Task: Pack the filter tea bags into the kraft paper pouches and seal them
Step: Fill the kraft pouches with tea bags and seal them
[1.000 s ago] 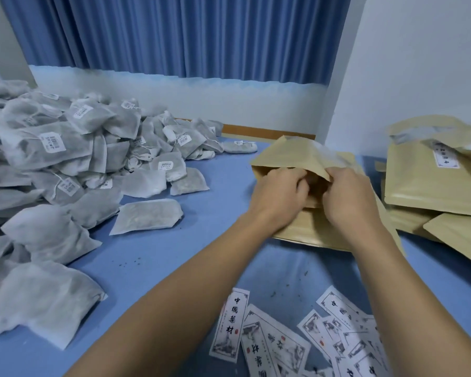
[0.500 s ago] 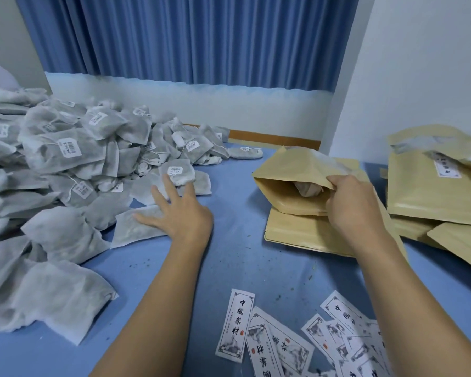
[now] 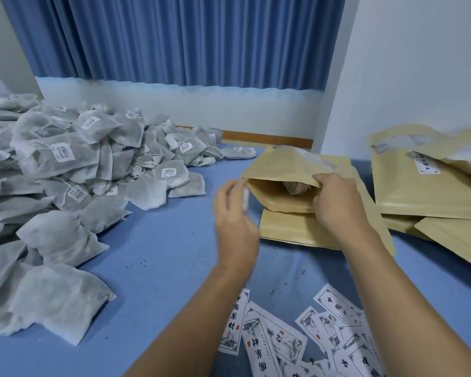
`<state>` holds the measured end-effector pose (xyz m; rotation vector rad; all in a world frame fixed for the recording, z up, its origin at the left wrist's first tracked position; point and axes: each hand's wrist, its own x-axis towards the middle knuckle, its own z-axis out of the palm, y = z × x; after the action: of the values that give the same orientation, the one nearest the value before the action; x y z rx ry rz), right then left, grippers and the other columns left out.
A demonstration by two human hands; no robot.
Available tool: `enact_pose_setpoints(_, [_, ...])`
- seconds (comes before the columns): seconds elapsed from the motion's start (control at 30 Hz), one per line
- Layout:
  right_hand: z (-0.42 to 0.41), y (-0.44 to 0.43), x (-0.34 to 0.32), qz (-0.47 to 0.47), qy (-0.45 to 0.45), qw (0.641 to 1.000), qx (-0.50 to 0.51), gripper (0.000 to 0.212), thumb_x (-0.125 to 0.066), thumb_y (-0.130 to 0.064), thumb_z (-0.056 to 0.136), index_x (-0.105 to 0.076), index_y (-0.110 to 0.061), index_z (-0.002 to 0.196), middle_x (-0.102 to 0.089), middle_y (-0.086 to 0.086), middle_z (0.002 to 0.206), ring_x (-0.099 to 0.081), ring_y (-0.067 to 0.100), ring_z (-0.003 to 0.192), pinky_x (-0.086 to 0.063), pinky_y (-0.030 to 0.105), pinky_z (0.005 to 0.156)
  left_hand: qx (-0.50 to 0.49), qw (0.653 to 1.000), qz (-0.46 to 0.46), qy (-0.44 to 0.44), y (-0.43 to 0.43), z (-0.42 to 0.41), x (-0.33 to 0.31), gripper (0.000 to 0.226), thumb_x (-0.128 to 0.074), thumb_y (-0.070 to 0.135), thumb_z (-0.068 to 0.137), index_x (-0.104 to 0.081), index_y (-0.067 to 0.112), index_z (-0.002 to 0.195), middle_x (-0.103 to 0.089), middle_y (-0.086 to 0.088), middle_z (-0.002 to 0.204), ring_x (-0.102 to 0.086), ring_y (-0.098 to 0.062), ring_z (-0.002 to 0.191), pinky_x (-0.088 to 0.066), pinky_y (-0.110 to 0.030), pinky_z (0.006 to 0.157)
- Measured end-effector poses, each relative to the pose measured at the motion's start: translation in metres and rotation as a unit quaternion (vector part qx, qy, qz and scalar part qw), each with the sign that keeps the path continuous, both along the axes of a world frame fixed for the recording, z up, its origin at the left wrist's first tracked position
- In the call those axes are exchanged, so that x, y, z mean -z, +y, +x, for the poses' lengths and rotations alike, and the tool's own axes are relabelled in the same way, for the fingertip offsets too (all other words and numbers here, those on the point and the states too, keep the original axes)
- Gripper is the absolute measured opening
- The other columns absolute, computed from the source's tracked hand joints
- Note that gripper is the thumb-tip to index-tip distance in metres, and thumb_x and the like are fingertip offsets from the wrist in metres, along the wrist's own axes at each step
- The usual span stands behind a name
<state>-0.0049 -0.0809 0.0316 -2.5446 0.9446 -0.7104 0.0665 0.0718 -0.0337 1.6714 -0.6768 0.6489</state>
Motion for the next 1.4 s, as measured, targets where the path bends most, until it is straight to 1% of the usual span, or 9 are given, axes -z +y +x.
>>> enact_pose_setpoints(0.13, [-0.001, -0.001, -0.001, 0.013, -0.012, 1.000, -0.005, 0.043, -0.046, 0.003, 0.084, -0.070, -0.018, 0.112, -0.061, 0.009, 0.086, -0.055, 0.037, 0.083, -0.051, 0.036, 0.074, 0.145, 0.969, 0.065, -0.190, -0.024, -0.025, -0.003, 0.034, -0.042, -0.005, 0.101, -0.058, 0.001, 0.130, -0.056, -0.015, 0.134, -0.051, -0.027, 0.127, -0.043, -0.036, 0.107])
enact_pose_setpoints(0.33, [-0.006, 0.012, -0.009, 0.012, -0.032, 0.997, -0.073, 0.065, -0.044, 0.007, 0.080, -0.064, -0.028, 0.132, -0.071, 0.011, 0.102, -0.063, 0.035, 0.095, -0.055, 0.040, 0.088, 0.141, 0.938, 0.301, 0.095, -0.065, -0.002, -0.023, 0.030, -0.053, 0.006, 0.093, -0.060, 0.016, 0.120, -0.062, -0.010, 0.117, -0.055, -0.034, 0.109, -0.043, -0.036, 0.082])
enact_pose_setpoints(0.53, [-0.017, 0.015, 0.001, -0.028, -0.033, 0.998, -0.049, 0.068, -0.045, 0.003, 0.084, -0.057, -0.035, 0.139, -0.056, 0.006, 0.089, -0.046, 0.026, 0.077, -0.049, 0.033, 0.076, 0.166, 0.888, 0.352, 0.245, -0.100, 0.034, -0.062, 0.043, -0.053, 0.025, 0.101, -0.050, 0.011, 0.142, -0.048, -0.013, 0.148, -0.045, -0.030, 0.137, -0.034, -0.042, 0.117])
enact_pose_setpoints(0.67, [-0.026, 0.008, -0.001, -0.010, -0.096, 0.995, -0.027, 0.061, -0.040, -0.008, 0.083, -0.058, -0.031, 0.135, -0.068, 0.015, 0.110, -0.058, 0.037, 0.094, -0.050, 0.038, 0.082, 0.142, 0.901, 0.394, 0.109, -0.089, -0.009, -0.056, 0.038, -0.056, 0.027, 0.095, -0.056, 0.021, 0.132, -0.056, -0.012, 0.135, -0.050, -0.036, 0.126, -0.044, -0.044, 0.103])
enact_pose_setpoints(0.83, [-0.038, 0.003, -0.014, 0.015, -0.118, 0.993, -0.026, 0.071, -0.040, 0.001, 0.084, -0.054, -0.037, 0.141, -0.068, 0.006, 0.124, -0.061, 0.029, 0.110, -0.049, 0.035, 0.095, 0.056, 0.956, 0.245, -0.148, -0.033, -0.053, -0.027, 0.037, -0.065, 0.022, 0.088, -0.063, 0.016, 0.124, -0.060, -0.007, 0.119, -0.054, -0.029, 0.104, -0.047, -0.037, 0.086])
enact_pose_setpoints(1.0, [-0.047, 0.015, -0.023, 0.037, -0.096, 0.994, -0.048, 0.073, -0.038, 0.006, 0.081, -0.064, -0.041, 0.131, -0.065, -0.001, 0.132, -0.060, 0.022, 0.117, -0.047, 0.027, 0.098, 0.043, 0.921, 0.374, -0.103, -0.022, -0.045, -0.030, 0.013, -0.067, 0.006, 0.086, -0.058, 0.015, 0.085, -0.053, -0.006, 0.095, -0.052, -0.030, 0.084, -0.031, -0.038, 0.057])
enact_pose_setpoints(1.1, [-0.051, 0.024, -0.021, 0.035, -0.075, 0.994, -0.069, 0.072, -0.038, 0.007, 0.081, -0.064, -0.038, 0.132, -0.065, -0.001, 0.134, -0.058, 0.023, 0.121, -0.046, 0.026, 0.101, 0.033, 0.915, 0.396, -0.066, -0.038, -0.042, -0.049, 0.013, -0.061, 0.012, 0.089, -0.052, 0.021, 0.084, -0.056, -0.008, 0.088, -0.060, -0.034, 0.088, -0.030, -0.036, 0.063])
enact_pose_setpoints(1.27, [-0.058, 0.029, -0.012, 0.046, -0.091, 0.991, -0.089, 0.072, -0.034, 0.007, 0.086, -0.062, -0.041, 0.132, -0.068, 0.005, 0.122, -0.061, 0.024, 0.103, -0.048, 0.024, 0.087, -0.050, 0.923, 0.382, 0.012, -0.068, -0.037, -0.057, 0.040, -0.052, 0.027, 0.098, -0.048, 0.019, 0.137, -0.050, -0.009, 0.142, -0.045, -0.029, 0.133, -0.032, -0.035, 0.112])
enact_pose_setpoints(1.4, [-0.061, 0.034, -0.006, 0.069, -0.136, 0.985, -0.085, 0.079, -0.035, 0.013, 0.078, -0.064, -0.038, 0.131, -0.066, -0.001, 0.130, -0.059, 0.017, 0.110, -0.036, -0.002, 0.074, 0.078, 0.931, 0.347, 0.087, -0.061, -0.050, -0.055, 0.036, -0.049, 0.022, 0.097, -0.051, 0.020, 0.133, -0.055, -0.008, 0.135, -0.052, -0.031, 0.125, -0.042, -0.042, 0.107])
